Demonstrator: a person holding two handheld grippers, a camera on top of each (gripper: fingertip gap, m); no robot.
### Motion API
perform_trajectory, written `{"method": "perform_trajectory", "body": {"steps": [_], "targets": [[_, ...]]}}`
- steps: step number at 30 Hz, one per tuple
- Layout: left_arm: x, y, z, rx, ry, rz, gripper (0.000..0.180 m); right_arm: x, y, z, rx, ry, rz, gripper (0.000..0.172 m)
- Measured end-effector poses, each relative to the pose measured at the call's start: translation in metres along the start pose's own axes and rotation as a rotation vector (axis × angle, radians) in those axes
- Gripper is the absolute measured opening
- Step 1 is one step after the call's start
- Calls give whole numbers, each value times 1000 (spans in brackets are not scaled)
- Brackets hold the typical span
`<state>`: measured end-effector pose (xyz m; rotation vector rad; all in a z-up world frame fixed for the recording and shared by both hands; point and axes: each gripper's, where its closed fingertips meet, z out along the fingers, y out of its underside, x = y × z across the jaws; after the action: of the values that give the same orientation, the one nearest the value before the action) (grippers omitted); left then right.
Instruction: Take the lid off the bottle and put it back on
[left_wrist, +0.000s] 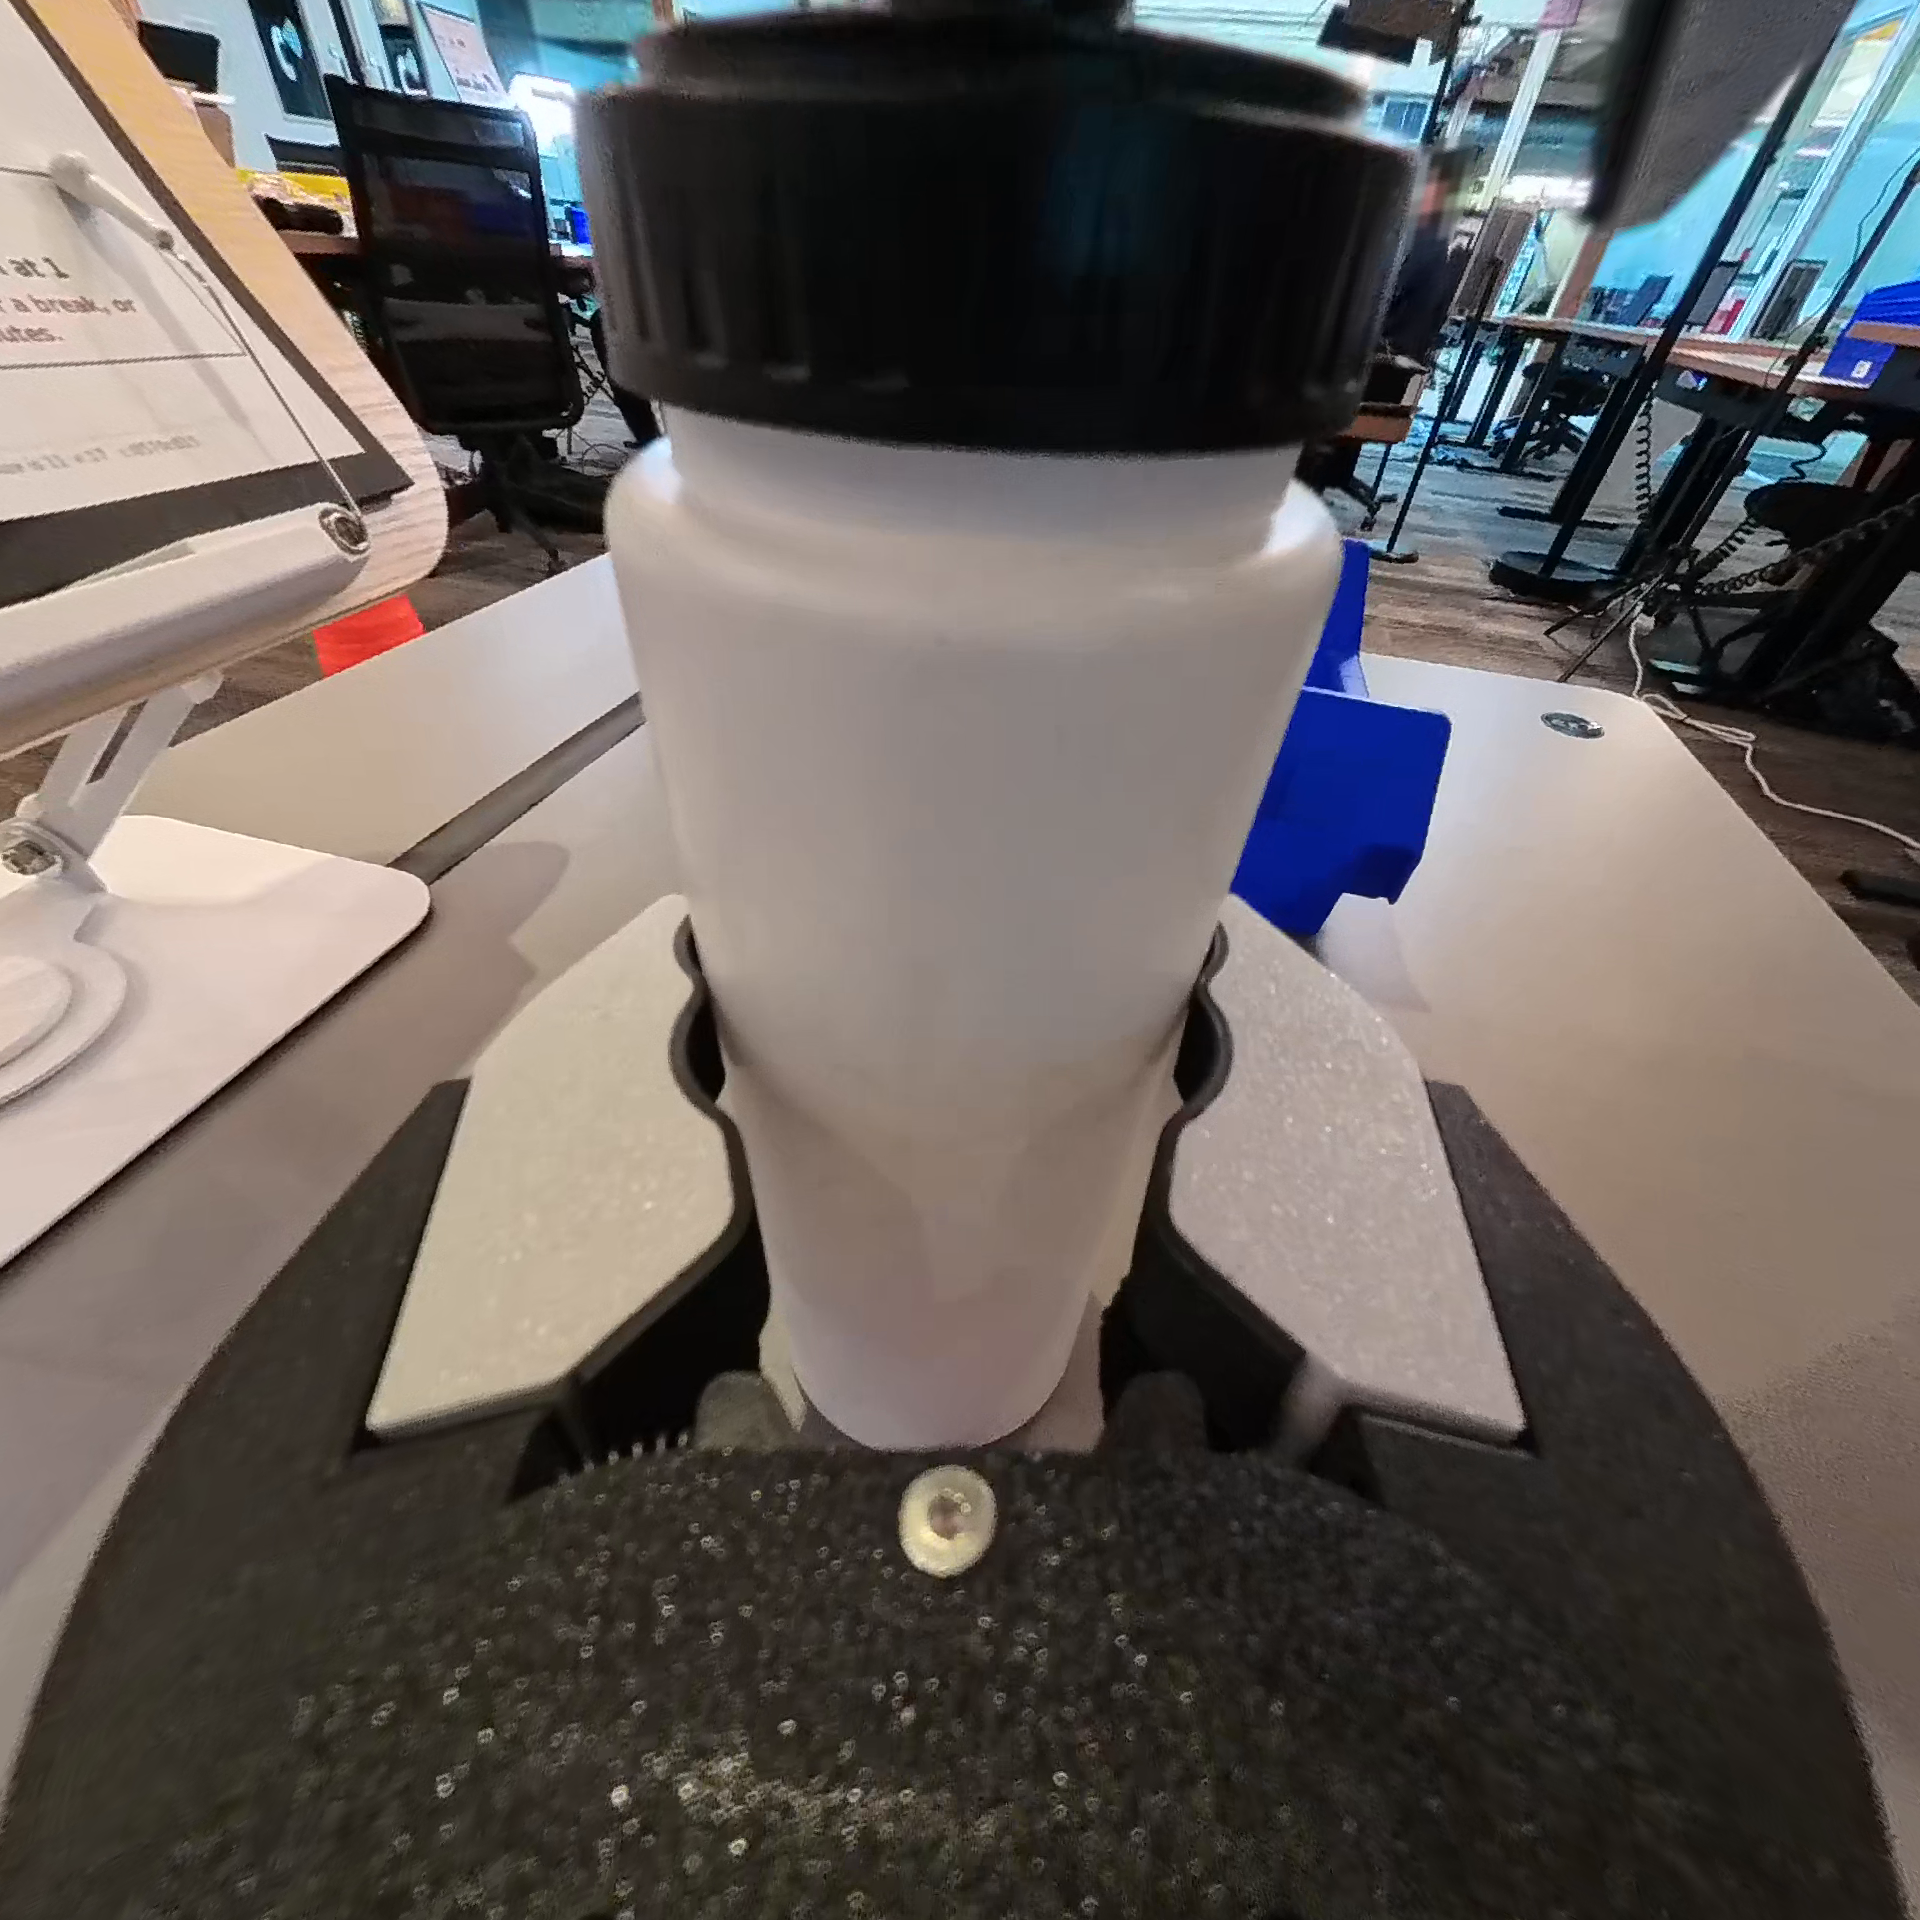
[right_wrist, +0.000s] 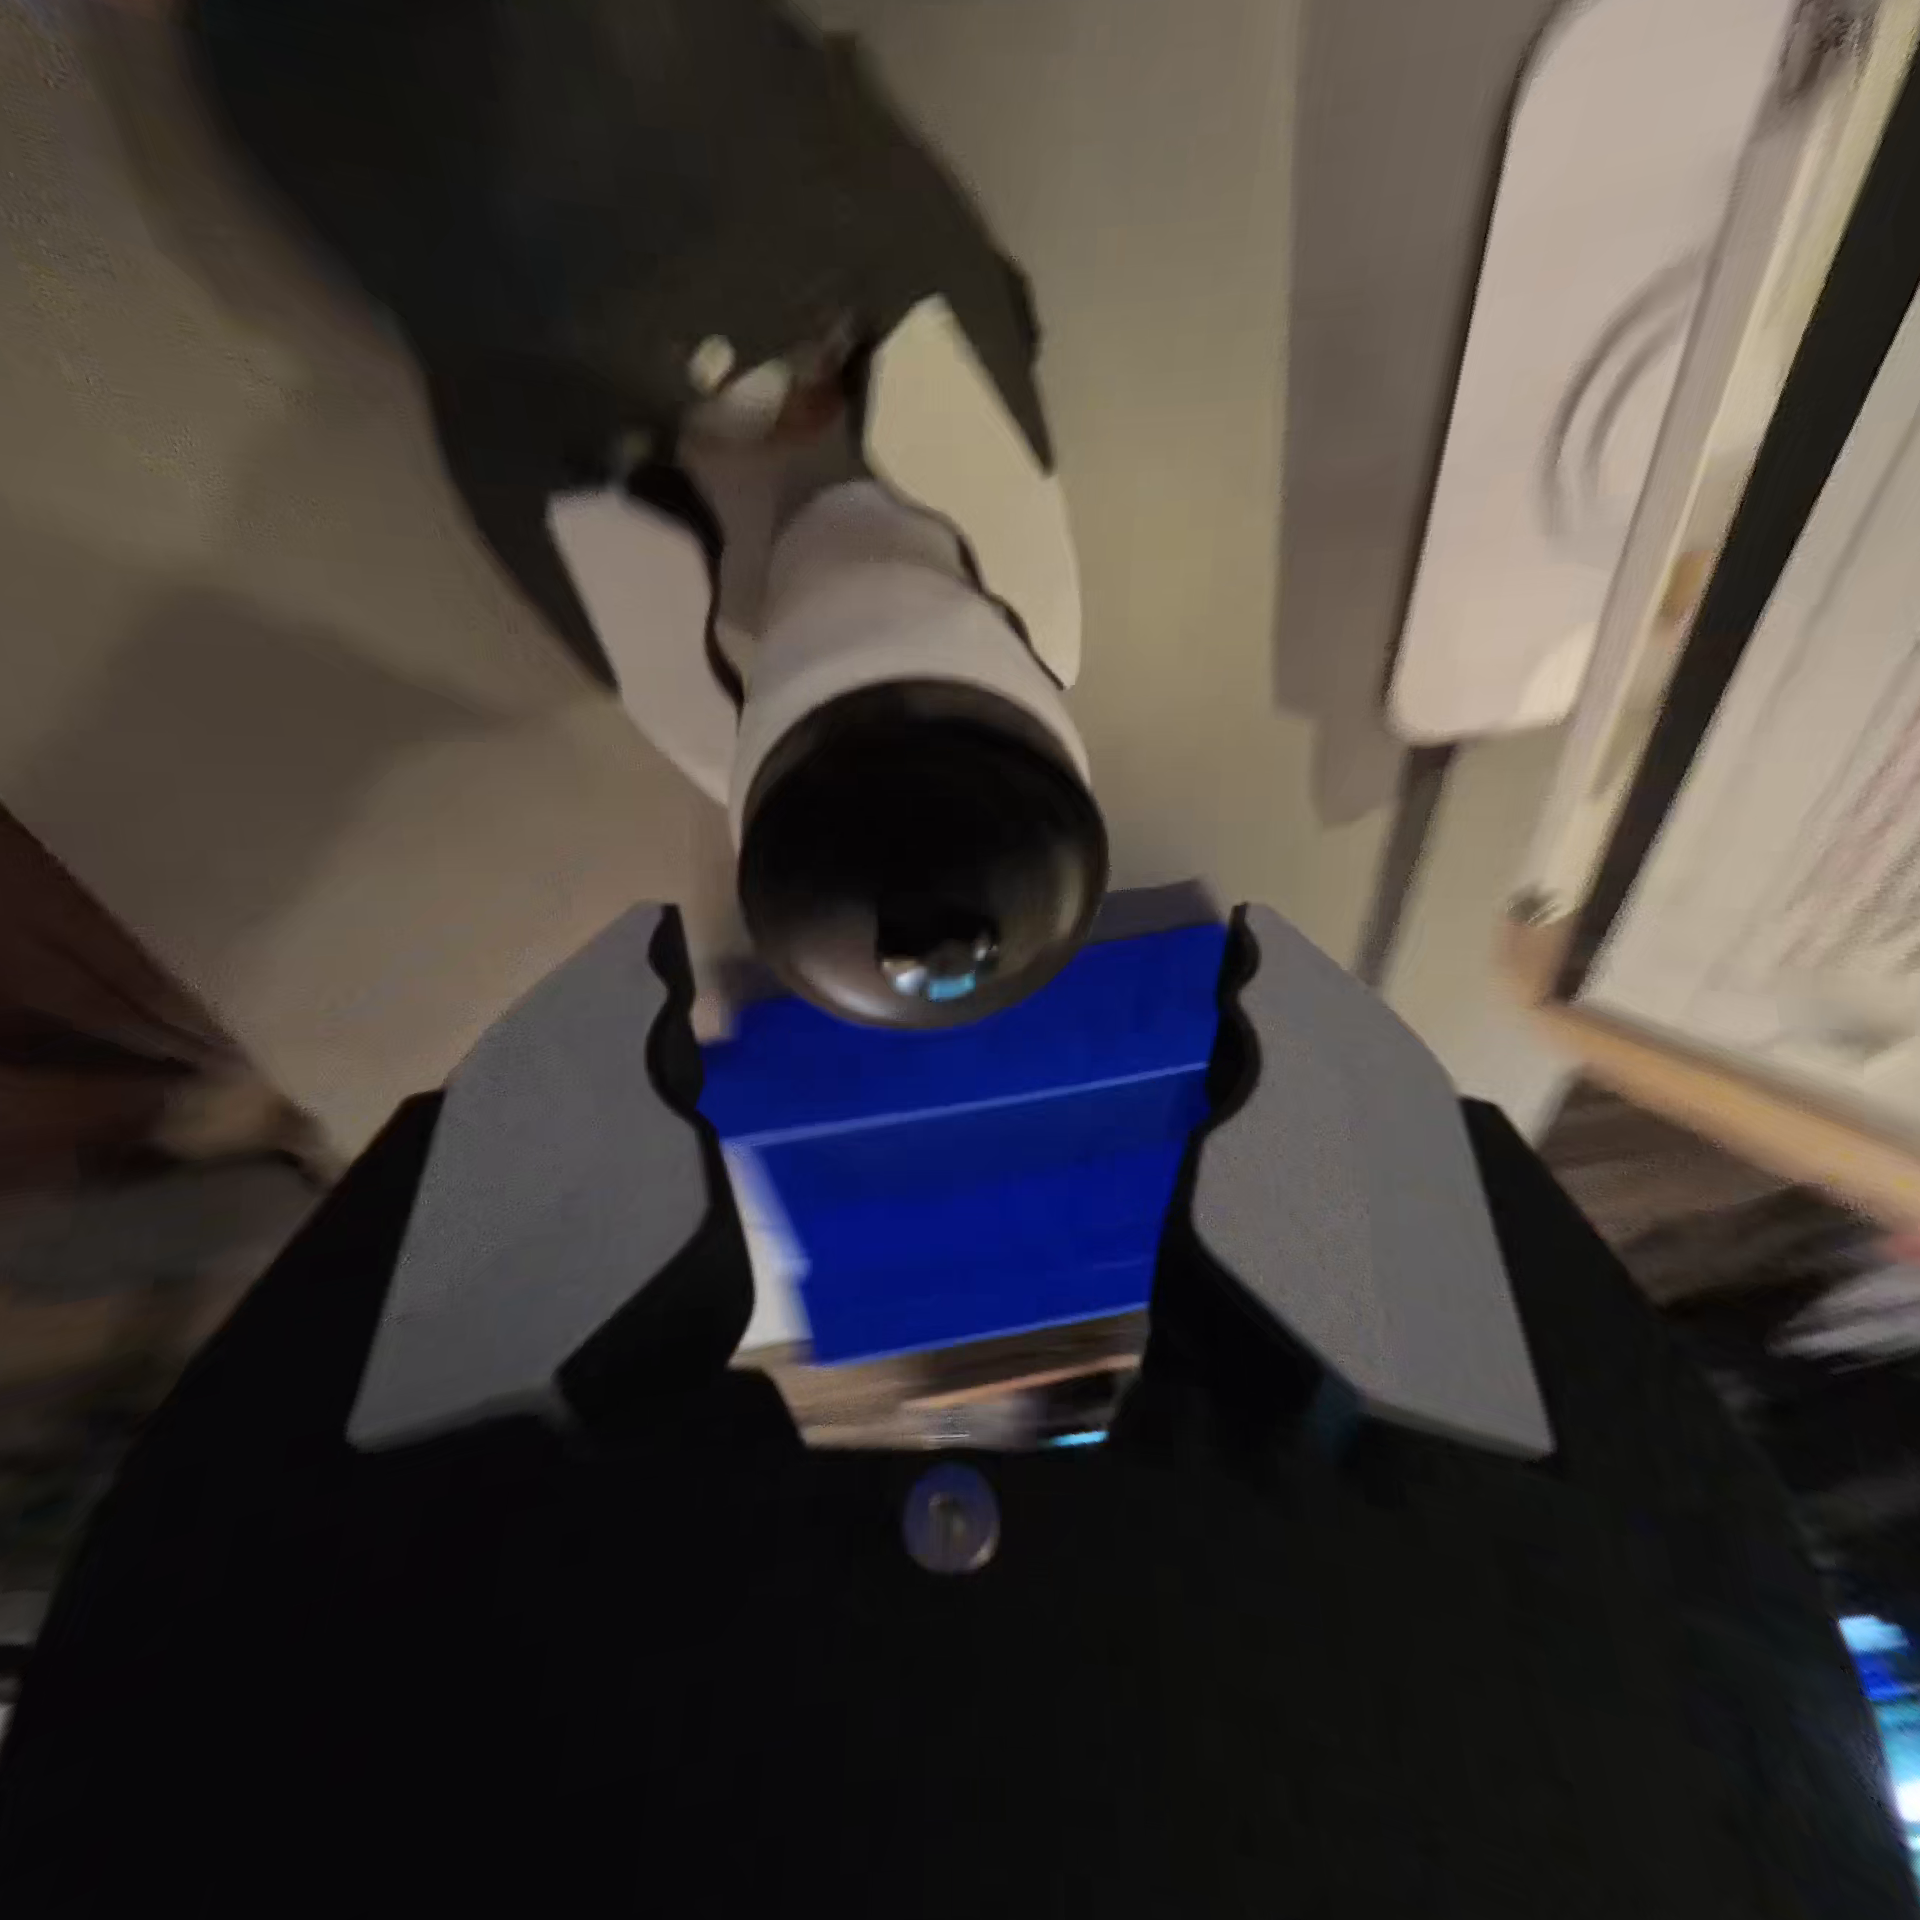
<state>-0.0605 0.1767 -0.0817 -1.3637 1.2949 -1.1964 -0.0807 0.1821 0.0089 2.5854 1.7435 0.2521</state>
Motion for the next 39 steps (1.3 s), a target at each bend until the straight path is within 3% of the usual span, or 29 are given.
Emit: {"method": "perform_trajectory", "body": {"steps": [2,4,12,15,21,27,29,31,35,39], "targets": [[0,0,0,1,2,-3,86,-7,12,-6,25,35,-303,93],[1,0,0,0,6,0,86,-8,20,-6,55,54,-471,88],[3,1,1,-12,11,12,86,-3,-6,5,202,-31,-615,87],[2,1,0,-13,9,9,86,-9,-7,12,164,-104,-635,71],[1,0,0,-9,8,0,86,-7,-8,12,115,-131,-381,71],[1,1,0,-20,-5,6,86,-9,-5,13,-19,-151,239,71],[-2,0,-1,-14,-12,-16,86,-6,-8,13,-8,-184,516,71],[-3,-1,-2,0,-7,-35,86,-1,-13,13,32,-198,661,71],[0,1,-1,-9,-6,-3,86,-7,-8,13,-7,-177,622,72],[0,0,-2,-3,-7,-8,86,-14,-5,9,17,-111,261,107]]}}
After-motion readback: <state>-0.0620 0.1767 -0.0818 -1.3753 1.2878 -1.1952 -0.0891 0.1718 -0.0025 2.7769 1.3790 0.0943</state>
